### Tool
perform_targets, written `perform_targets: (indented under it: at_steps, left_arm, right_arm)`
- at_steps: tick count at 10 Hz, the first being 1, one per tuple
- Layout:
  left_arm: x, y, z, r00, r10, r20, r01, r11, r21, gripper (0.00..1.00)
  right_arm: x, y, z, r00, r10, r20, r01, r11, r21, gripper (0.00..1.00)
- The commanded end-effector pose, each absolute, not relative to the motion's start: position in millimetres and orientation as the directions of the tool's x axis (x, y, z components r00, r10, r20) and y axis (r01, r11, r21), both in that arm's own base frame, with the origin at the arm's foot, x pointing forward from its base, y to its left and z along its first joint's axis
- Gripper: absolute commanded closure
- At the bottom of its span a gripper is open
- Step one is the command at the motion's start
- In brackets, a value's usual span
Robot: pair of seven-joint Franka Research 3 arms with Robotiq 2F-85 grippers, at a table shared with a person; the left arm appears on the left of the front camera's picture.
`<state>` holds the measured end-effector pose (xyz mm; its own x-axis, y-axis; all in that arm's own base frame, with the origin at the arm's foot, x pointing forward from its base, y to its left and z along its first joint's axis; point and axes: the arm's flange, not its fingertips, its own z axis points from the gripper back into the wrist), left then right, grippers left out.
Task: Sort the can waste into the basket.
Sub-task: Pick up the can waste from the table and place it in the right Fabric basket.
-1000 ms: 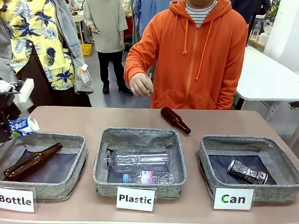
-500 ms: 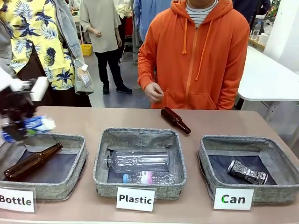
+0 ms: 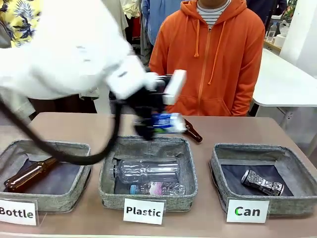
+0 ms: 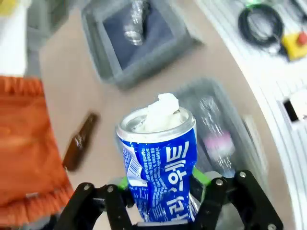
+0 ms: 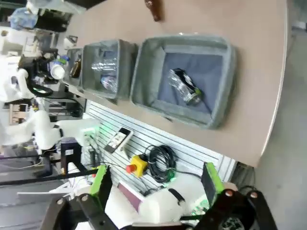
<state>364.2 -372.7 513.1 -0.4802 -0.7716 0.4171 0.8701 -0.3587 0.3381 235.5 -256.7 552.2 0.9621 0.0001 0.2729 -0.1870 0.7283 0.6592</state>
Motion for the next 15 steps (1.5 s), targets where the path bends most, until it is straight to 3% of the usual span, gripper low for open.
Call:
perform_targets:
  at_steps: [1, 2, 3, 5, 10, 11, 12, 13, 15]
  left_arm:
    - [391, -460, 501, -0.473, -0.751, 0.462, 0.876, -0.346, 0.335, 0.68]
    - [386, -518, 490, -0.470, -0.722, 0.507, 0.882, -0.385, 0.270, 0.68]
    - [379, -566, 477, -0.417, -0.713, 0.564, 0.905, -0.383, 0.185, 0.68]
    - [372, -632, 457, -0.360, -0.729, 0.583, 0.922, -0.374, 0.102, 0.68]
    - [384, -653, 441, -0.335, -0.764, 0.552, 0.934, -0.346, 0.087, 0.68]
    - [382, -652, 440, -0.341, -0.756, 0.558, 0.930, -0.359, 0.082, 0.59]
    - [381, -651, 440, -0.355, -0.754, 0.553, 0.923, -0.376, 0.080, 0.09]
    - [381, -648, 441, -0.359, -0.748, 0.559, 0.920, -0.383, 0.079, 0.00]
    - [381, -641, 445, -0.358, -0.748, 0.559, 0.921, -0.379, 0.083, 0.00]
  right_arm:
    - [211, -281, 523, 0.922, -0.050, 0.384, -0.237, 0.710, 0.663, 0.00]
    - [199, -297, 521, 0.884, -0.116, 0.453, -0.260, 0.682, 0.683, 0.00]
    - [215, -273, 537, 0.949, -0.025, 0.314, -0.201, 0.720, 0.664, 0.00]
    - [215, -273, 537, 0.949, -0.025, 0.314, -0.201, 0.720, 0.664, 0.00]
    - [215, -273, 537, 0.949, -0.025, 0.314, -0.201, 0.720, 0.664, 0.00]
    - [215, -273, 537, 0.949, -0.025, 0.314, -0.201, 0.720, 0.664, 0.00]
    - [215, -273, 537, 0.949, -0.025, 0.314, -0.201, 0.720, 0.664, 0.00]
    - [215, -273, 537, 0.949, -0.025, 0.314, -0.201, 0.720, 0.664, 0.00]
    - [215, -273, 537, 0.949, -0.025, 0.314, -0.201, 0.720, 0.664, 0.00]
